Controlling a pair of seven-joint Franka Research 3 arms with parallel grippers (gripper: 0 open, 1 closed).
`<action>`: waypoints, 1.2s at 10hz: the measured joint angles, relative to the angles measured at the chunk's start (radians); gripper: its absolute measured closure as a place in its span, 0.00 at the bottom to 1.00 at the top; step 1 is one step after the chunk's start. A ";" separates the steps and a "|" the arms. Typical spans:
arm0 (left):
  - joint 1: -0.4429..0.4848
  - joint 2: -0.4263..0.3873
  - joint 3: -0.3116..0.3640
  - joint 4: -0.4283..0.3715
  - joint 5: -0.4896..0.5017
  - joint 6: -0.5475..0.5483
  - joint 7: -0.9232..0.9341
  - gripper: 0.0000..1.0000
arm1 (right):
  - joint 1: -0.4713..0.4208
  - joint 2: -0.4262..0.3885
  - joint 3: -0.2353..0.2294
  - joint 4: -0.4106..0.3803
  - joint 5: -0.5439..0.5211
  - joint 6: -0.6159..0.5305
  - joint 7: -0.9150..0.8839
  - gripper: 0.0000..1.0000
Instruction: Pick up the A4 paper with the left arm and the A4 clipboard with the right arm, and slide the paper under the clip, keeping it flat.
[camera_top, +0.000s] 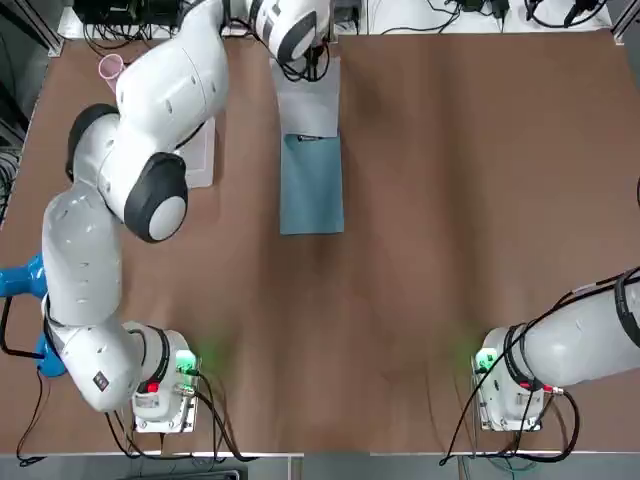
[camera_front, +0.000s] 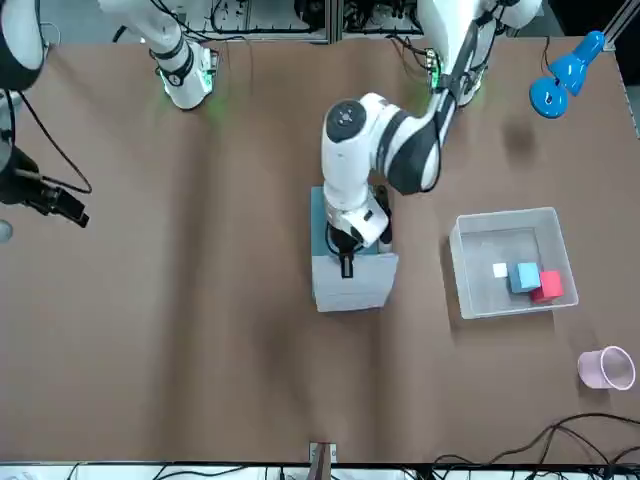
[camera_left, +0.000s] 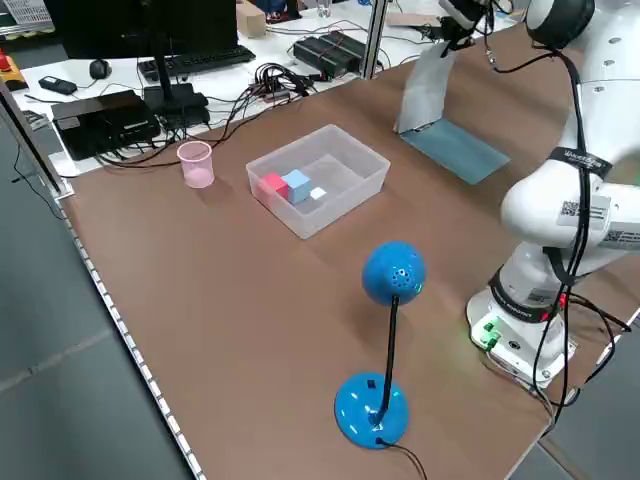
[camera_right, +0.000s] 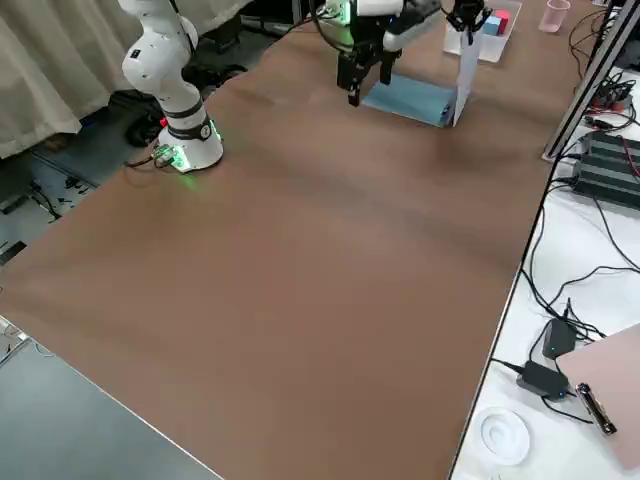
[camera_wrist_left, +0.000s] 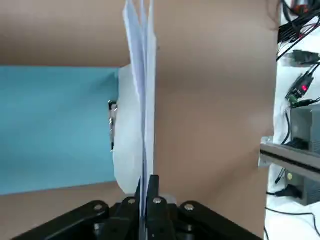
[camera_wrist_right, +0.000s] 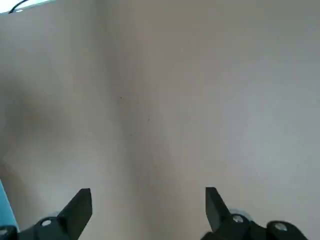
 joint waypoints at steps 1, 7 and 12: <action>-0.019 0.000 0.000 -0.005 0.000 -0.033 -0.009 0.99 | 0.001 0.000 0.006 0.012 0.000 -0.004 -0.012 0.00; -0.073 0.000 -0.024 -0.090 -0.061 -0.162 -0.010 0.99 | -0.018 0.001 0.015 0.094 0.000 -0.176 -0.147 0.00; -0.077 -0.009 -0.100 -0.131 -0.125 -0.268 0.008 0.99 | -0.352 0.001 0.360 0.094 -0.005 -0.181 -0.164 0.00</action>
